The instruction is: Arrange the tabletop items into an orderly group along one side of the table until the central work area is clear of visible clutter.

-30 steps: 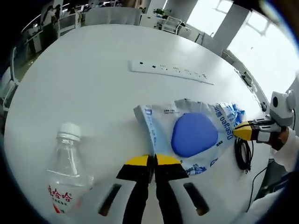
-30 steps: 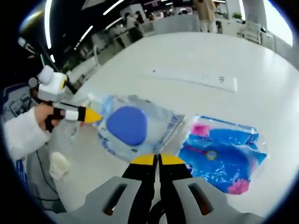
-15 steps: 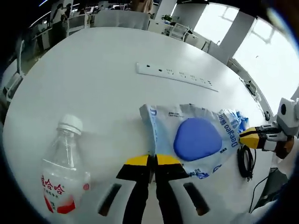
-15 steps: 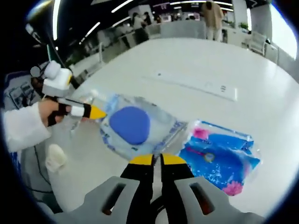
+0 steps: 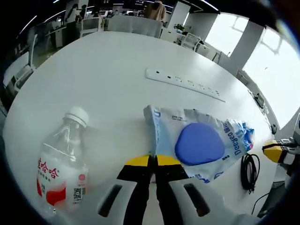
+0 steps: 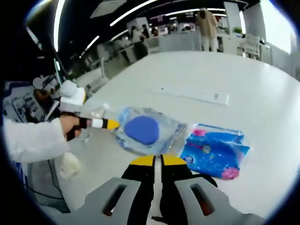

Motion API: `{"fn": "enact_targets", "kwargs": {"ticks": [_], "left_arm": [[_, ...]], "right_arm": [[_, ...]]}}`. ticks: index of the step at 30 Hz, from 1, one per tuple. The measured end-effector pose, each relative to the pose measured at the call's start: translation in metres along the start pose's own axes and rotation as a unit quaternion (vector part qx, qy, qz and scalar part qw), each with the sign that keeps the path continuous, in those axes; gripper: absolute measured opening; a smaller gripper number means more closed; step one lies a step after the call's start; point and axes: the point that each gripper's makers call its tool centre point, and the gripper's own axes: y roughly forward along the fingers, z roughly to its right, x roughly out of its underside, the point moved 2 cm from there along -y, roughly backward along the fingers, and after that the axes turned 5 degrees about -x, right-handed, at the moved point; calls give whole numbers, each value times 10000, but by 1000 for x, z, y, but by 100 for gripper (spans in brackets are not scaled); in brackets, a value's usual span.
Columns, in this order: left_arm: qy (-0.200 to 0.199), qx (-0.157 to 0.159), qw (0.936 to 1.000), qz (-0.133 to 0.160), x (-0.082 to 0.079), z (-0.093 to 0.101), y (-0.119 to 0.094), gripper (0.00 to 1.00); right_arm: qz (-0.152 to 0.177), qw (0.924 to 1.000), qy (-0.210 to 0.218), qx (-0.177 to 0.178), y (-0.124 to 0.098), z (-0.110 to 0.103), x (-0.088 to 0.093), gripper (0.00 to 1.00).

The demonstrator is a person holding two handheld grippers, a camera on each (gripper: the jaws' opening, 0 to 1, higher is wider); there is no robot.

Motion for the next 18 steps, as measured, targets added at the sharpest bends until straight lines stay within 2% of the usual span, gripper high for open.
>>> {"fn": "enact_targets", "kwargs": {"ticks": [6,12,18], "left_arm": [[-32,3,10000,65,0,0,0,0],[-178,62,9996,187,1,-1,-1,0],[-59,51,9997,216,1,1,-2,2]], "right_arm": [[144,9997,207,-5,-29,-9,15,3],[89,9988,467,142,-52,-6,44,3],[189,9981,536,227,-73,-3,48,5]]}}
